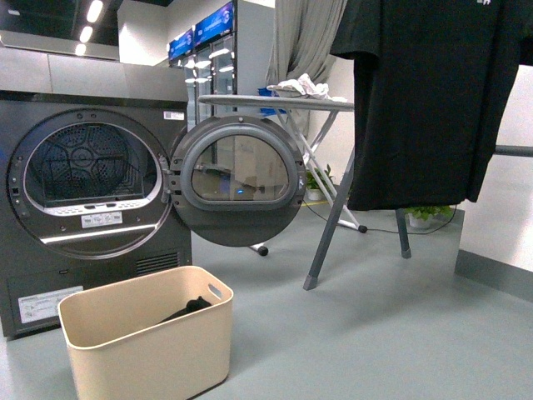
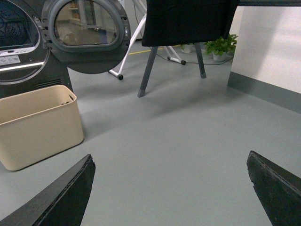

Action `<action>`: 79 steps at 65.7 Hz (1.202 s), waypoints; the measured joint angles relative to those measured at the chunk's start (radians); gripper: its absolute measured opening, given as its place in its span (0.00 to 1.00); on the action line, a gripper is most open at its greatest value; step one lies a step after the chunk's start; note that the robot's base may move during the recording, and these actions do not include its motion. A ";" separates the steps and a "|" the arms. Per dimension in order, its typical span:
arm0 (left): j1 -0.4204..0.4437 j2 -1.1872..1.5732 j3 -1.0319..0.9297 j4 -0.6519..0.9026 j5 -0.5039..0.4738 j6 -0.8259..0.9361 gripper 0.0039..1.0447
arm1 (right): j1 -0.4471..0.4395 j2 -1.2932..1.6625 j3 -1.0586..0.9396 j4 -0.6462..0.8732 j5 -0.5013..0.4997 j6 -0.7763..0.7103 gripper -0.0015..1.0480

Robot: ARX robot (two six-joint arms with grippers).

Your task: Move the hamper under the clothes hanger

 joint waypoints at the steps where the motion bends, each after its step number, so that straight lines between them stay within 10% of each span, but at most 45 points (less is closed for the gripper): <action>1: 0.000 0.000 0.000 0.000 0.000 0.000 0.94 | 0.000 0.000 0.000 0.000 0.000 0.000 0.93; 79: 0.000 -0.001 0.000 -0.001 0.000 0.000 0.94 | 0.000 0.000 0.000 0.000 0.000 0.000 0.93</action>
